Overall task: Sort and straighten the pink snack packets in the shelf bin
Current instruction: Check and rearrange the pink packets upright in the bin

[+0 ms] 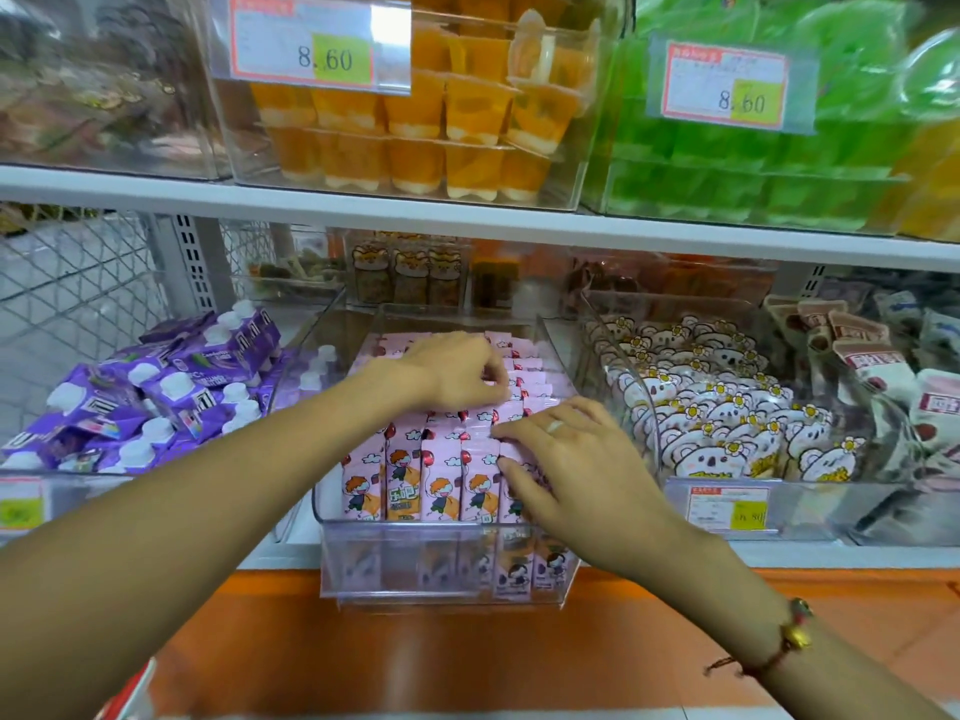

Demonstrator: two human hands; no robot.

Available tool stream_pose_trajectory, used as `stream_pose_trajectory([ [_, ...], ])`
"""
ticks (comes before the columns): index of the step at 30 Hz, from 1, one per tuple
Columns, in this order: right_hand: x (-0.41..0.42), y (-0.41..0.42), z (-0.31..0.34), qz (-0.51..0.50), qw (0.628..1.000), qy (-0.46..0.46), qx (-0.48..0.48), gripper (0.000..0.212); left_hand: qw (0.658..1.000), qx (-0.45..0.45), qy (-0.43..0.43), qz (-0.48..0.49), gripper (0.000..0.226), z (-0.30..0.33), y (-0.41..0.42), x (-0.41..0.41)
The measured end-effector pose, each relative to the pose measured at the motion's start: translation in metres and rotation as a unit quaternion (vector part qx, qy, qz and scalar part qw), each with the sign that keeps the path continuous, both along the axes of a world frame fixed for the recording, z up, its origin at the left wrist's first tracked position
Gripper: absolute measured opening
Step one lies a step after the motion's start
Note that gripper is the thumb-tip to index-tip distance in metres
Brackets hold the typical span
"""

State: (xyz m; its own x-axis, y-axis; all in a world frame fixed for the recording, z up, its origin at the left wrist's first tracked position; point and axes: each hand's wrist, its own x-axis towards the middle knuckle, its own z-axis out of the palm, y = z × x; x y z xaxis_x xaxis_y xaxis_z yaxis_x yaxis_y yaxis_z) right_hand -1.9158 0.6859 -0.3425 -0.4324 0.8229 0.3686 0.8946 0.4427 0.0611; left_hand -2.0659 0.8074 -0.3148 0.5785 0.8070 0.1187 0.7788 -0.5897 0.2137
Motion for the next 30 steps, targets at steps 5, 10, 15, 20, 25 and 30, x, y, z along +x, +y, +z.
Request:
stream_pose_trajectory([
  [5,-0.001,-0.002,0.001,-0.001,1.0,-0.001,0.004,0.036,0.997,0.056,-0.048,0.026,0.012,-0.004,-0.002,0.007],
  [10,-0.001,-0.001,0.002,0.003,1.0,0.013,-0.001,0.034,0.983,0.047,-0.167,0.064,0.013,0.002,-0.004,0.006],
  [15,-0.001,0.0,0.002,0.003,1.0,0.002,0.002,0.035,0.924,0.12,-0.34,0.125,0.009,0.009,-0.018,0.003],
  [20,-0.002,-0.001,0.003,-0.003,0.999,-0.04,0.001,0.04,0.827,0.178,-0.514,0.142,0.001,0.007,-0.053,-0.012],
  [25,-0.003,-0.001,0.009,0.002,0.997,0.07,0.021,0.037,0.775,0.13,-0.604,0.129,0.011,0.016,-0.098,-0.035],
  [30,-0.021,-0.013,0.018,0.021,0.932,0.362,-0.012,0.04,0.791,0.06,-0.599,0.113,0.009,0.002,-0.123,-0.044],
])
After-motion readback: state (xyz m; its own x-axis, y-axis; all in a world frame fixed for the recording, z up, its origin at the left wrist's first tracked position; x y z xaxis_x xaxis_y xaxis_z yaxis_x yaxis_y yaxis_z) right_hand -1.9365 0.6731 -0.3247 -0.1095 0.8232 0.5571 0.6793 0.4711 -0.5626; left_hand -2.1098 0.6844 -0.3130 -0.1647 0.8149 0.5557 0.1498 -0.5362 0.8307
